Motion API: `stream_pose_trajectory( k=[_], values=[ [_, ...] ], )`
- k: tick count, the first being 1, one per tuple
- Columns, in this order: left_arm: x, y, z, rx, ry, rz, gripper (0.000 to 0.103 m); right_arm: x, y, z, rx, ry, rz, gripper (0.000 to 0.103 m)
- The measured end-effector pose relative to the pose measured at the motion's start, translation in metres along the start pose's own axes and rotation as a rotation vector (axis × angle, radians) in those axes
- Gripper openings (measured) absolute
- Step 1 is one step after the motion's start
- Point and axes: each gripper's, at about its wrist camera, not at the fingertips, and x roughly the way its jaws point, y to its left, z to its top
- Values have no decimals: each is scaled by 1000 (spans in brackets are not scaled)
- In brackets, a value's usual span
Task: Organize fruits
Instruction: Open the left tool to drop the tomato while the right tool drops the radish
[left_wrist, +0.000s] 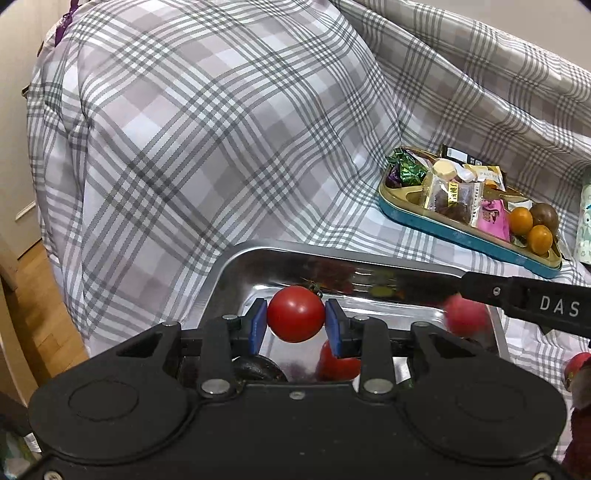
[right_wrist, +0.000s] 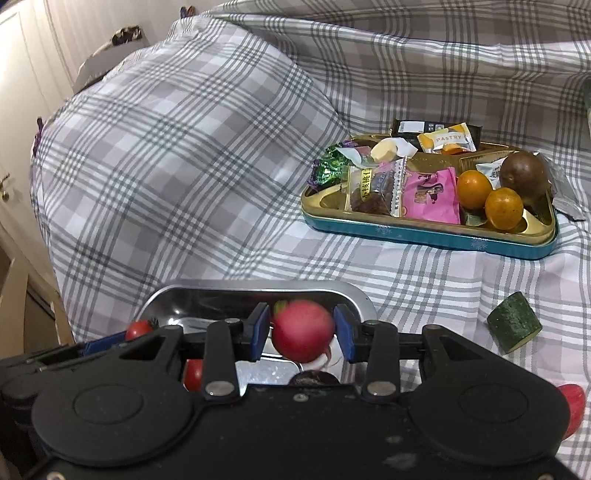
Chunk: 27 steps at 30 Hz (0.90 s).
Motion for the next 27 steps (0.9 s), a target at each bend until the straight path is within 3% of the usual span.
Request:
stream_pose_trajectory(
  k=[27],
  values=[
    [-3,-10,-3,54,-8,8,42,-9,2,-4,-75,27,-12,42]
  ],
)
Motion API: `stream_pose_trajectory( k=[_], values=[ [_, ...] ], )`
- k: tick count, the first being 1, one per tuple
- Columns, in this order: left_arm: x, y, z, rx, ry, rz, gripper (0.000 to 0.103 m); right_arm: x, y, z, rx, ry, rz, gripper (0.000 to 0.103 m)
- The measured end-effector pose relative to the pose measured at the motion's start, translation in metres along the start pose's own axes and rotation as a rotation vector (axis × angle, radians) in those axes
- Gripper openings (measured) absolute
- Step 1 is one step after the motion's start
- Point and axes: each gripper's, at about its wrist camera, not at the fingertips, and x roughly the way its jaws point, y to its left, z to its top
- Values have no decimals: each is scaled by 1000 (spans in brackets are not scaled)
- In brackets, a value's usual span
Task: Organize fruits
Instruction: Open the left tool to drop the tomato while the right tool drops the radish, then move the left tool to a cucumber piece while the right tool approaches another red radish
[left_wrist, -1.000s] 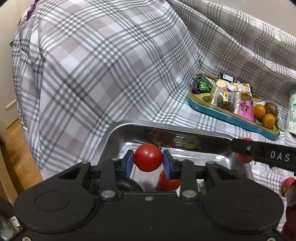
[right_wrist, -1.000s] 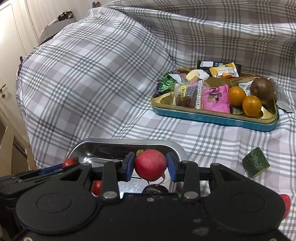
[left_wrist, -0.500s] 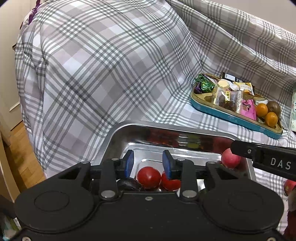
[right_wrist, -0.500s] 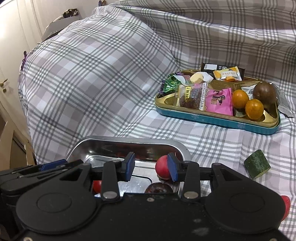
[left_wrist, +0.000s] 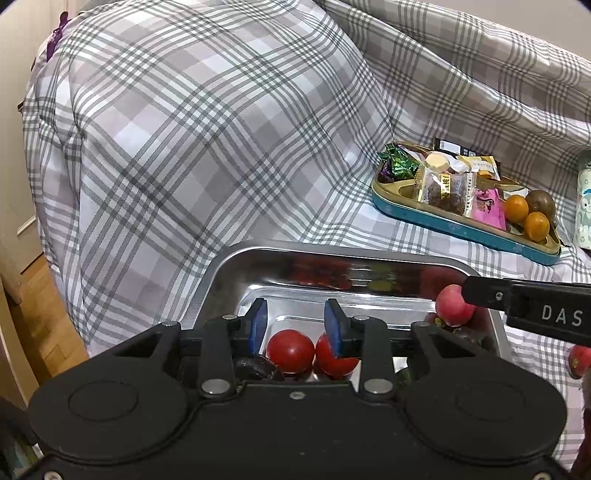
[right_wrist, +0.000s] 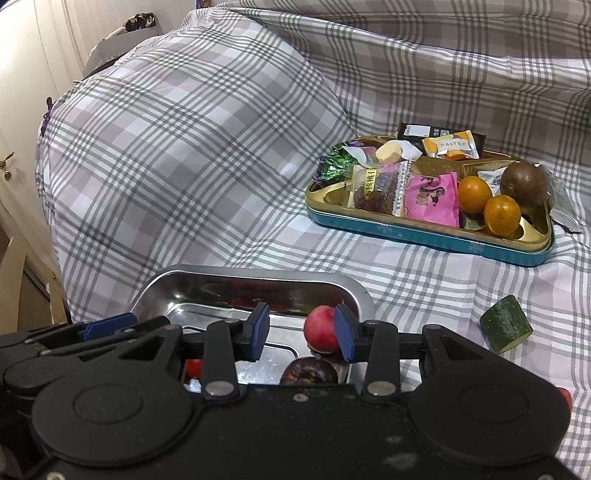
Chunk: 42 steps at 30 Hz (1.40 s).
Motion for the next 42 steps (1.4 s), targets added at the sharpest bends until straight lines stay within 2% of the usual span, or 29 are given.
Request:
stream_pose_trajectory(
  k=[9,16,27,36,42],
  values=[
    [-2,-7,-1,45,-14,5,42,-8,-10,0,7,6,-29,42],
    [-6,-21,-1,109,-26,-8,42,-20,-31,-2,18,14,-97,42],
    [-24,-77,-4,251,-70,-120,42,-41,-94,1,158,28,-192,42],
    [-38,-111,-2,278,-88,-230,42,-61,-142,-4,271,38,-258,42],
    [-38,-126,-1,283,-83,-268,42,-66,-169,-15,328,76,-274,42]
  ],
)
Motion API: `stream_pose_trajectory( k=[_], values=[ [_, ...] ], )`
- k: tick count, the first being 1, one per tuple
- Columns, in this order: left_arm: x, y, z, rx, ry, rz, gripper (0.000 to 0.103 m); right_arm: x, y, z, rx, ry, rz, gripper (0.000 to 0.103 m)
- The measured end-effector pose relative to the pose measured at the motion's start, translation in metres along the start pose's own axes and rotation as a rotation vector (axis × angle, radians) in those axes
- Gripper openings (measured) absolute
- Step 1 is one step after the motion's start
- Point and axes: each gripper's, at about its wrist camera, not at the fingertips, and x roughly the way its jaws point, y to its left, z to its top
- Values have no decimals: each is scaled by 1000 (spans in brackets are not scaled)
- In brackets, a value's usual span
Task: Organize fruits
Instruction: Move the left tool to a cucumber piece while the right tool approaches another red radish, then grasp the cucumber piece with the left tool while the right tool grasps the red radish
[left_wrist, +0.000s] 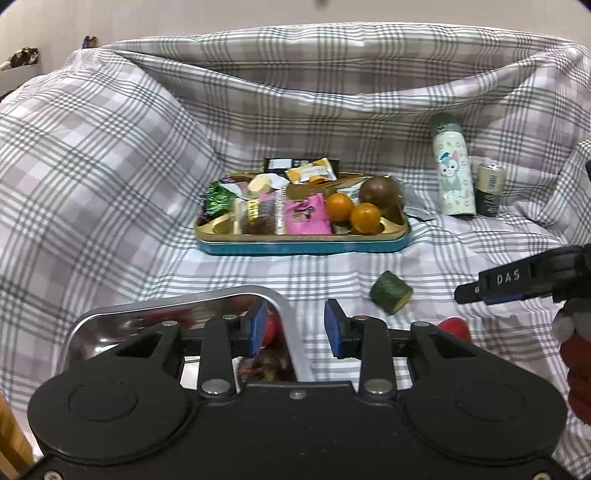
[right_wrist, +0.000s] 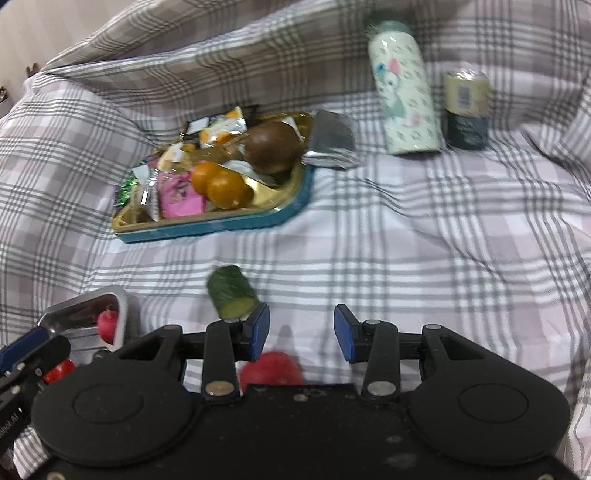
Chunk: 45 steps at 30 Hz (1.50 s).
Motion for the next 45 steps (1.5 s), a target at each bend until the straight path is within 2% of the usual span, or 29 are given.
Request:
stream_pose_trajectory(
  k=[3,9,16,21,26,29,34,36,38,41,45],
  values=[
    [3,-5,0,-10,13,-18,42,-1,-7,-3,4,20,11,42],
    [11,-16,1,-21,39,-53,42,-2,-10,-7,0,69,95,45],
    [18,-16,1,-30,63,-52,42,3,1,-11,-58,90,104,48],
    [24,-8,1,-72,88,-47,42,3,8,-14,-107,102,119,51],
    [30,-1,3,-118,117,-68,42,3,15,-20,-162,124,142,53],
    [36,-3,7,-112,141,-97,42,3,20,-24,-207,140,156,53],
    [42,-11,11,-92,150,-118,42,9,32,-37,-319,161,111,52],
    [44,-13,11,-93,155,-122,42,11,35,-41,-335,151,84,47],
    [46,-14,8,-99,164,-124,42,10,35,-42,-336,136,87,41],
    [48,-15,6,-99,176,-125,42,8,29,-38,-308,123,95,41],
    [51,-20,6,-92,181,-131,42,9,16,-29,-247,97,38,41]
  ],
)
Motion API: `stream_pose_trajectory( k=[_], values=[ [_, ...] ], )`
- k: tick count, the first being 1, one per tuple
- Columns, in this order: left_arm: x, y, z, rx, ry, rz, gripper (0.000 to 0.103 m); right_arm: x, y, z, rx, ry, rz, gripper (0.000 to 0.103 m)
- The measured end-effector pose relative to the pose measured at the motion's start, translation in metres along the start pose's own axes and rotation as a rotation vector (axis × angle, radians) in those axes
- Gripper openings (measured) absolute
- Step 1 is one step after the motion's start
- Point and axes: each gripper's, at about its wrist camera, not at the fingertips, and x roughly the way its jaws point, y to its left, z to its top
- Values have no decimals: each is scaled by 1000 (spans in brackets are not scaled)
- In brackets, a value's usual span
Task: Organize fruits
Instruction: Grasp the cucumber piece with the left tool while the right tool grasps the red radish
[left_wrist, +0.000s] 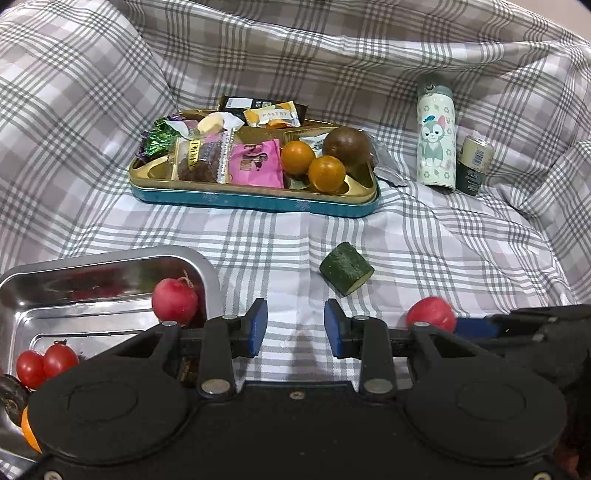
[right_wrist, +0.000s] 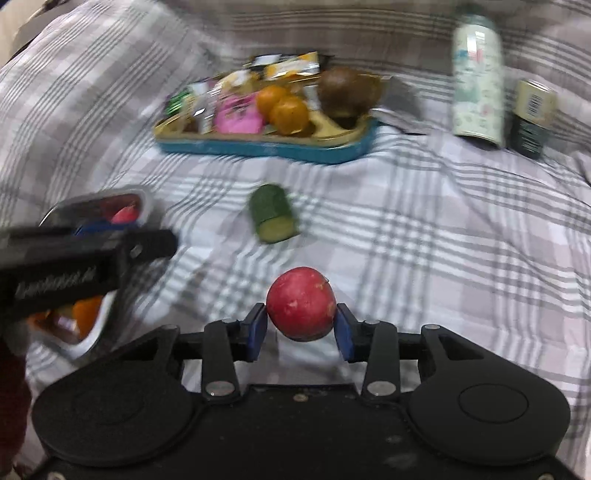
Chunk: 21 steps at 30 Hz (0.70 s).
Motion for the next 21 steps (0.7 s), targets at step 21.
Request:
stream_pose_trajectory(
  k=[21],
  values=[
    [59,-33,32,-108,75,-72,44,4,-34,10,117,8,-142,41]
  ],
)
